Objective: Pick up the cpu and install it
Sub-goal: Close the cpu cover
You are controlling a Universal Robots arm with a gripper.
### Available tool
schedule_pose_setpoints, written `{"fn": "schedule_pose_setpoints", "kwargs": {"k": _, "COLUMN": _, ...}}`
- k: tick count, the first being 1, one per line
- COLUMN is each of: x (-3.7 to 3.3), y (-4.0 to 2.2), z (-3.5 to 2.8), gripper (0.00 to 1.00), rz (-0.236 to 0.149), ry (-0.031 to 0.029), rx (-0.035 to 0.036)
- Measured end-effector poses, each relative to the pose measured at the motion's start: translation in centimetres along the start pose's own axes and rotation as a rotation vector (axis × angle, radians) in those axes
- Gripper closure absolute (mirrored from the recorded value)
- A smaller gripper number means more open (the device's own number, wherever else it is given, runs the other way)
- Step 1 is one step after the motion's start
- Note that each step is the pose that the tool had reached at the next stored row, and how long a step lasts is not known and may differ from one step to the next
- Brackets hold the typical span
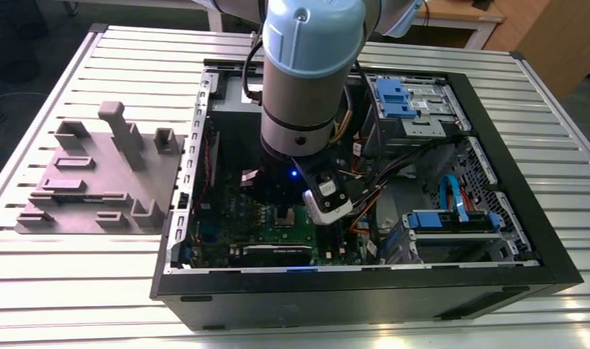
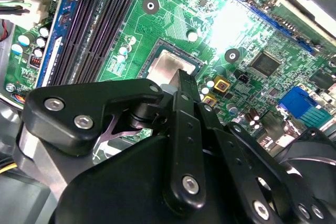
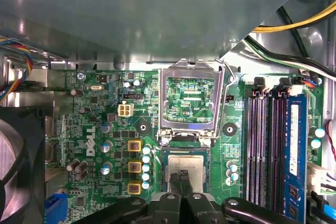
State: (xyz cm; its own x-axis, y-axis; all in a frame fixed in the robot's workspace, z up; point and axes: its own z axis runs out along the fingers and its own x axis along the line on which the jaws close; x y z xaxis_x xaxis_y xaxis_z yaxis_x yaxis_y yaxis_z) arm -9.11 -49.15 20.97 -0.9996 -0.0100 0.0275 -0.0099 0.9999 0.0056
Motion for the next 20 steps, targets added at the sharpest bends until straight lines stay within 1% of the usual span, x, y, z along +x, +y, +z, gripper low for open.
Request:
{"fn": "schedule_pose_setpoints", "kwargs": {"k": 5, "x": 0.00, "y": 0.00, "z": -0.02, "gripper": 0.90, "rz": 0.000, "ry": 0.0003, "rx": 0.0000}}
{"fn": "schedule_pose_setpoints", "kwargs": {"k": 6, "x": 0.00, "y": 0.00, "z": -0.16, "gripper": 0.90, "rz": 0.000, "ry": 0.0004, "rx": 0.0001}}
{"fn": "schedule_pose_setpoints", "kwargs": {"k": 12, "x": 0.07, "y": 0.01, "z": -2.41, "gripper": 0.90, "rz": 0.000, "ry": 0.0001, "rx": 0.0001}}
{"fn": "schedule_pose_setpoints", "kwargs": {"k": 14, "x": 0.09, "y": 0.01, "z": -2.95, "gripper": 0.90, "rz": 0.000, "ry": -0.0005, "rx": 0.0000}}
{"fn": "schedule_pose_setpoints", "kwargs": {"k": 16, "x": 0.08, "y": 0.02, "z": -3.00, "gripper": 0.90, "rz": 0.000, "ry": -0.0014, "rx": -0.0002}}
{"fn": "schedule_pose_setpoints", "kwargs": {"k": 20, "x": 0.09, "y": 0.02, "z": -3.01, "gripper": 0.90, "rz": 0.000, "ry": -0.0016, "rx": 0.0000}}
